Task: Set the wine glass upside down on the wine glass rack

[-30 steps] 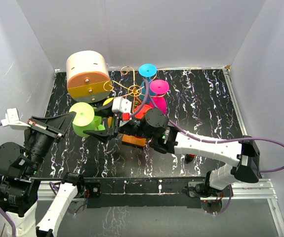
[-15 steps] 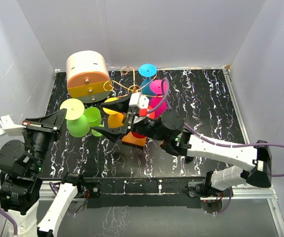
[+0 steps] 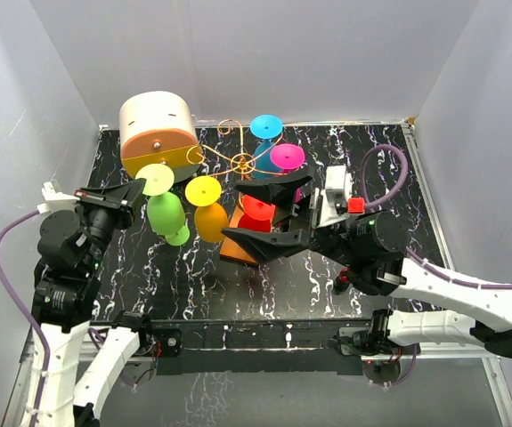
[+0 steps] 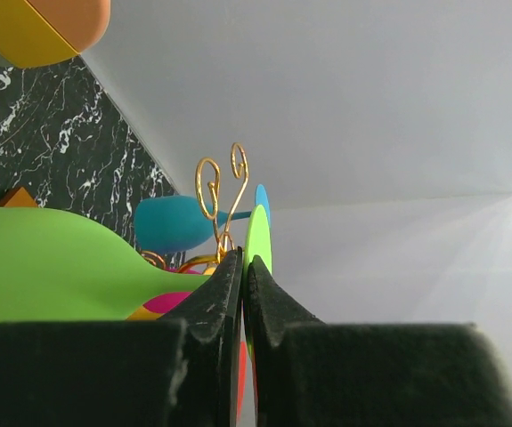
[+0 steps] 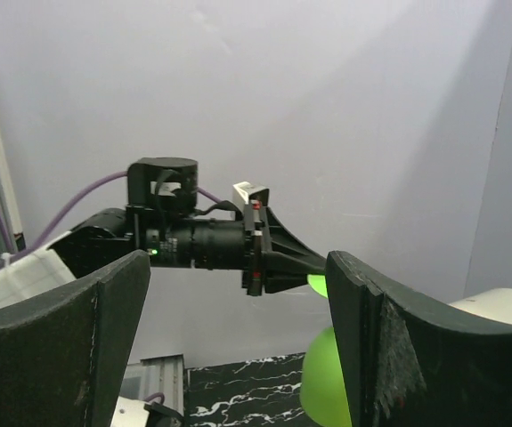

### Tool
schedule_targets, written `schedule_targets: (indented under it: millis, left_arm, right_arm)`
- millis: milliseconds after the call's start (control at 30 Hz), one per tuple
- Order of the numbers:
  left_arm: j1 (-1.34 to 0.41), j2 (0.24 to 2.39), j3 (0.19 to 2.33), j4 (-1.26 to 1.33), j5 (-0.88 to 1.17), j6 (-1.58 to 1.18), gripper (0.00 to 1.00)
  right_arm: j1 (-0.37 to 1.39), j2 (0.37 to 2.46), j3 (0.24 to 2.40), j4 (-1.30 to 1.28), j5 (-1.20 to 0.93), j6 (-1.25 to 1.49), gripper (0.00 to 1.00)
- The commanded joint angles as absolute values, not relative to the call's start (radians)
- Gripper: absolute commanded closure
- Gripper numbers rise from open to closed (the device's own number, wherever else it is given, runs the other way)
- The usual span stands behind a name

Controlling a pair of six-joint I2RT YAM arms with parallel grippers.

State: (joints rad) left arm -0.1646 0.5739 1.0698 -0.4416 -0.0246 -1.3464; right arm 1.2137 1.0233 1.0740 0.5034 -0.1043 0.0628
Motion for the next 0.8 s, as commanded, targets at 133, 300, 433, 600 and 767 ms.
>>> schedule_targets:
  millis: [133,300,433,600,767]
  left_arm:
    - [-0.16,0.639,1.059,-0.283,0.005,-1.282,1.0]
    - [-0.16,0.697,1.1,-0.325,0.032,-1.219,1.0]
    - [-0.16,0.718,1.083,-0.264,0.086,-1.223,1.0]
    - [-0.16,0.767,1.091,-0.221,0.133,-1.222,1.0]
    - [-0.16,0.818,1.096,-0.16,0.187,-1.219,1.0]
  right_arm:
    - [1.217,0.982,1.042,0.532,-0.117,0.159,0.22]
    - [1.218,0.966,1.028,0.533,-0.112,0.175,0.22]
    - [1.218,0.944,1.029,0.483,-0.053,0.175,0.22]
    - [1.218,0.903,1.028,0.358,0.133,0.181,0.24]
    - [1.218,0.857,1.029,0.204,0.395,0.184,0.25]
